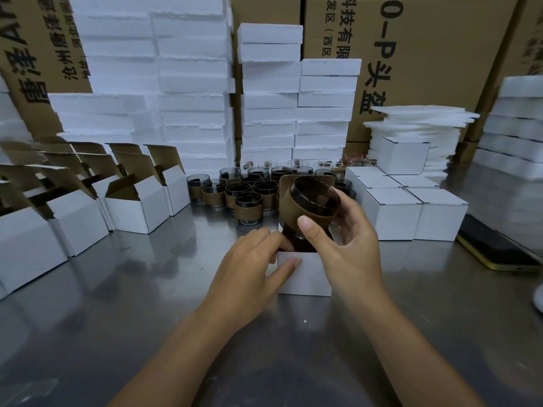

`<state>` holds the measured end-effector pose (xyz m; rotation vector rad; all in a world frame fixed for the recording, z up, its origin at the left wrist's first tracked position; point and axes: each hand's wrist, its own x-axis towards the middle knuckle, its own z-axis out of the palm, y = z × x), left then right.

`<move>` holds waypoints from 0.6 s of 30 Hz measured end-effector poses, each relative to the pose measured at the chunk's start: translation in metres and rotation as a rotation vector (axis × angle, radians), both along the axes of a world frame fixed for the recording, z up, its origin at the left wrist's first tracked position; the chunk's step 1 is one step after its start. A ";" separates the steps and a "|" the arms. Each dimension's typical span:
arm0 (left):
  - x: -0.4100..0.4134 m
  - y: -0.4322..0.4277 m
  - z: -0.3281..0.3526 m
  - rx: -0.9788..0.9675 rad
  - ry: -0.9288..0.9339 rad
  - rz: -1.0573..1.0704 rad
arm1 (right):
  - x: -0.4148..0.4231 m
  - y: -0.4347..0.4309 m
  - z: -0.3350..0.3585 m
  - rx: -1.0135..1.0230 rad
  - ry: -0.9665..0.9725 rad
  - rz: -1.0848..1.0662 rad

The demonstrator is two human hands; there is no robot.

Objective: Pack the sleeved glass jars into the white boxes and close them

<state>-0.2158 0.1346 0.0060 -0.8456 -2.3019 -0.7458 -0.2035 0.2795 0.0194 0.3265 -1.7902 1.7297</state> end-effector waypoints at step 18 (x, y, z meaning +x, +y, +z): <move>-0.003 -0.002 -0.001 0.048 0.012 0.002 | 0.007 0.000 -0.001 0.670 0.044 -0.303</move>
